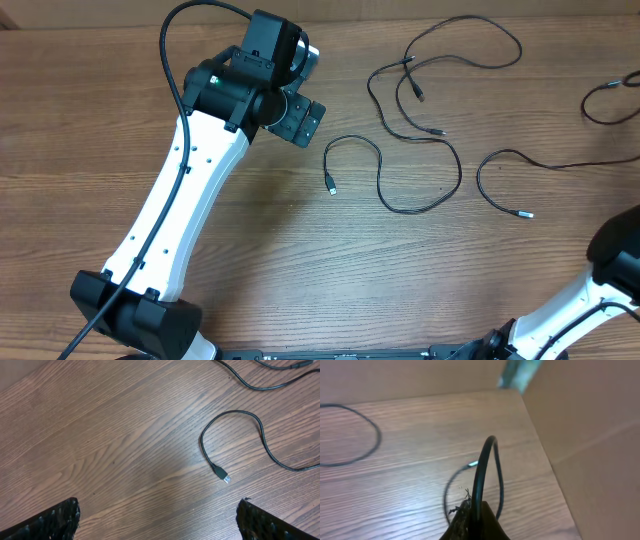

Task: Untangle cables

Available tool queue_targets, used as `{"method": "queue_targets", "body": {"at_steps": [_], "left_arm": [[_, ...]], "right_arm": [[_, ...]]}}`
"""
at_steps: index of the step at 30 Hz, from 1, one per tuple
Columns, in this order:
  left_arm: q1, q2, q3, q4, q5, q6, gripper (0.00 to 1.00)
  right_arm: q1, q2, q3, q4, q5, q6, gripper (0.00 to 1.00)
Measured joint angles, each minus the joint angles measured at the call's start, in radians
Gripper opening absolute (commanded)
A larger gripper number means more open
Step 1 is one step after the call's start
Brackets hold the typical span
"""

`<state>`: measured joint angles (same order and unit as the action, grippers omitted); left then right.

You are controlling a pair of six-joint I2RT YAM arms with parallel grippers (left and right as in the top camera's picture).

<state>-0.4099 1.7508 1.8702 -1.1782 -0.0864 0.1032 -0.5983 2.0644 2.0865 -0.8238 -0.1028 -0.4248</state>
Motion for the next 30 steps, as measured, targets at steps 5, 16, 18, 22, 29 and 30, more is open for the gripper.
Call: {"method": "queue_targets", "body": {"at_steps": [5,16,18,22,29,30], "left_arm": [[0.000,0.000,0.000,0.000,0.000,0.000,1.00],[0.000,0.000,0.000,0.000,0.000,0.000,1.00],[0.000,0.000,0.000,0.000,0.000,0.000,1.00],[0.000,0.000,0.000,0.000,0.000,0.000,1.00],[0.000,0.000,0.000,0.000,0.000,0.000,0.99],[0.000,0.000,0.000,0.000,0.000,0.000,1.00]], "right_arm": [[-0.073,0.030,0.000,0.008,-0.018,0.003,0.04],[-0.224,0.039,0.000,0.019,-0.090,0.004,0.37],[-0.243,0.039,0.000,0.021,-0.119,0.003,1.00],[-0.270,0.039,0.000,0.020,-0.171,0.009,1.00],[-0.269,0.039,0.000,0.018,-0.246,0.006,1.00],[-0.269,0.039,0.000,0.015,-0.265,0.006,1.00]]}}
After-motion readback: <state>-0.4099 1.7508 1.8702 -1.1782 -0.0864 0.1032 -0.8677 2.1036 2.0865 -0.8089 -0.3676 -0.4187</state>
